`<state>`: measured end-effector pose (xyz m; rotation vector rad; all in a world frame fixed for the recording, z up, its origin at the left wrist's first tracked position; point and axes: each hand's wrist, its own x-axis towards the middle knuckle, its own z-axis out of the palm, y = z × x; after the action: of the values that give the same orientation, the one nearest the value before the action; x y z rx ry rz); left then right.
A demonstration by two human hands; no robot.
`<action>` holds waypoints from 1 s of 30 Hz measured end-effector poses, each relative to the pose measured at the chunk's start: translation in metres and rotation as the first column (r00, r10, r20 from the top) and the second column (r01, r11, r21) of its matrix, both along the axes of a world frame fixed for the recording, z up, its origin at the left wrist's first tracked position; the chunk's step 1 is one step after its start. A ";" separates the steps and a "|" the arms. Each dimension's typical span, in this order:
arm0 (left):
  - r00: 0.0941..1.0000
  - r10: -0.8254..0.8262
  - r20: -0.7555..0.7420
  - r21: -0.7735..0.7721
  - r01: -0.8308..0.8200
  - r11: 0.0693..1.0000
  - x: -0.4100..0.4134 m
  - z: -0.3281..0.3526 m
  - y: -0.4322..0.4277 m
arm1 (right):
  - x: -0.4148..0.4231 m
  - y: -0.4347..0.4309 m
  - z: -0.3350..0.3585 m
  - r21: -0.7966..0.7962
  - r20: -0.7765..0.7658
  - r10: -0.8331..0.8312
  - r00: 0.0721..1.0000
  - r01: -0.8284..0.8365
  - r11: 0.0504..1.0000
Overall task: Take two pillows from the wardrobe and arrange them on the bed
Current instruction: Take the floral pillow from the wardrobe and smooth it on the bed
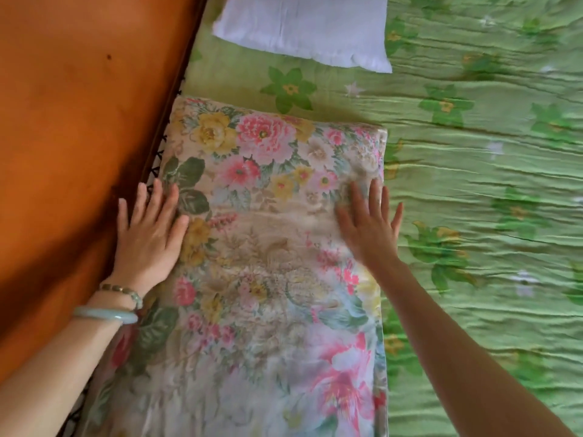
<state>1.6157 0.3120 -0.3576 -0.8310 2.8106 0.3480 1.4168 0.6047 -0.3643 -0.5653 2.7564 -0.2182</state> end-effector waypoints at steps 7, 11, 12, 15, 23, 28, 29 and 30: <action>0.951 -0.303 -0.061 -0.155 0.290 0.944 0.014 0.019 0.120 | 0.155 -0.075 0.028 -0.086 -0.103 0.162 0.981 -0.171 0.982; 0.962 -0.272 -0.020 -0.168 0.265 0.950 0.039 -0.004 0.118 | 0.167 -0.051 0.003 -0.032 -0.123 0.201 0.972 -0.207 0.978; 0.958 -0.287 -0.024 -0.162 0.280 0.946 0.045 -0.009 0.113 | 0.163 -0.042 -0.003 -0.027 -0.144 0.222 0.964 -0.228 0.973; 0.963 -0.267 -0.025 -0.134 0.261 0.956 0.065 -0.019 0.096 | 0.148 -0.006 -0.015 -0.009 -0.133 0.178 0.975 -0.180 0.984; 0.985 0.051 0.166 0.109 -0.070 0.992 0.143 -0.028 0.045 | 0.125 0.072 -0.014 0.074 0.122 -0.051 0.991 0.042 0.996; 0.988 -0.042 -0.147 0.019 0.045 0.999 0.139 0.018 0.094 | 0.193 0.028 0.033 -0.111 -0.147 0.026 0.989 -0.043 0.993; 0.973 -0.139 -0.184 -0.019 0.138 0.990 0.133 0.024 0.114 | 0.218 0.012 0.035 -0.143 -0.154 0.105 0.983 -0.127 0.981; 0.956 -0.231 -0.179 -0.040 0.227 0.973 0.129 0.026 0.134 | 0.242 -0.001 0.034 -0.145 -0.148 0.182 0.972 -0.204 0.968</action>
<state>1.7450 0.4456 -0.3313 -0.4897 3.0438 0.3782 1.6585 0.6038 -0.3306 -0.9177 2.8034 -0.3696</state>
